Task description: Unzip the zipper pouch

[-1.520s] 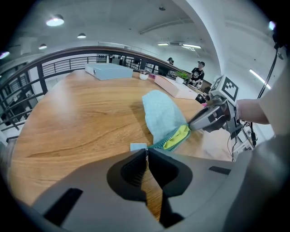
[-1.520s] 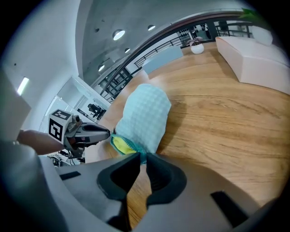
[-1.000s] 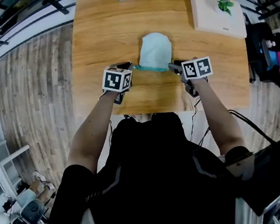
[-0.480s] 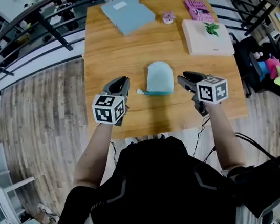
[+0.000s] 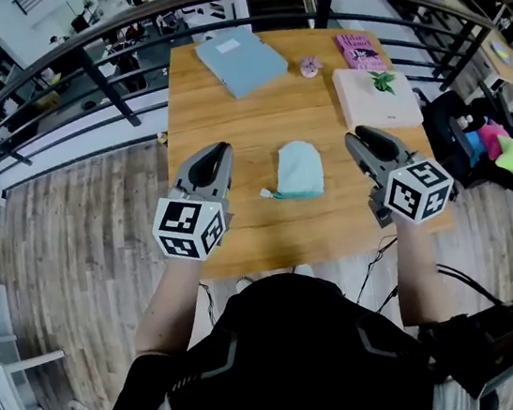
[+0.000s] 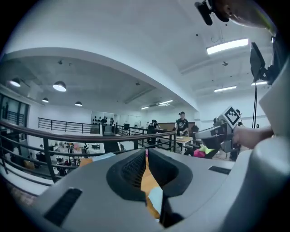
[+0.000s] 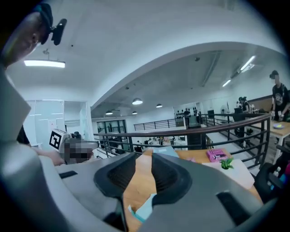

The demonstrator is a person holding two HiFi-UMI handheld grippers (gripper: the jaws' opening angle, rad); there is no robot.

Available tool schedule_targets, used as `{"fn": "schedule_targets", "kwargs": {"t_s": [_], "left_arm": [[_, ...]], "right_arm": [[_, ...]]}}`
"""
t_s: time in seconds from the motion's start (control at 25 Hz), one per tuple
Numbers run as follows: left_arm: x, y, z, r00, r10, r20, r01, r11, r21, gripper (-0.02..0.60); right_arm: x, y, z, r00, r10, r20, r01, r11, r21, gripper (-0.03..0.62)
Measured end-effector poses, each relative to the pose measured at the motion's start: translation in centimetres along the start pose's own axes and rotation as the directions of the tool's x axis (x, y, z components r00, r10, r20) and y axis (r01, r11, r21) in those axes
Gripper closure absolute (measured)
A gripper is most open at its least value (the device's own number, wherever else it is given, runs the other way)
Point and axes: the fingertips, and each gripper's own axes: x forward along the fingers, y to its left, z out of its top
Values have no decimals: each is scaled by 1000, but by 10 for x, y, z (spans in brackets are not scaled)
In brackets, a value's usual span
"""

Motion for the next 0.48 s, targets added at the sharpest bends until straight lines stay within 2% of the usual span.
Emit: {"fn": "schedule_targets", "kwargs": {"t_s": [0.08,0.32,0.48], "left_arm": [[-4,1,13,1000,5,21,-6,1000,4,548],[-12,0,37,998,10,60,-9,1000,-23,552],[-15,2,39,998,29,47,-28,999,-19,552]], "right_arm": [[-7,6,18,999,-15,46,17,999,-34,487],[-25,17,48,990,-57,129,71,992,-104,583],[-26,20,52,989,-63,135,78,991,-112,585]]}}
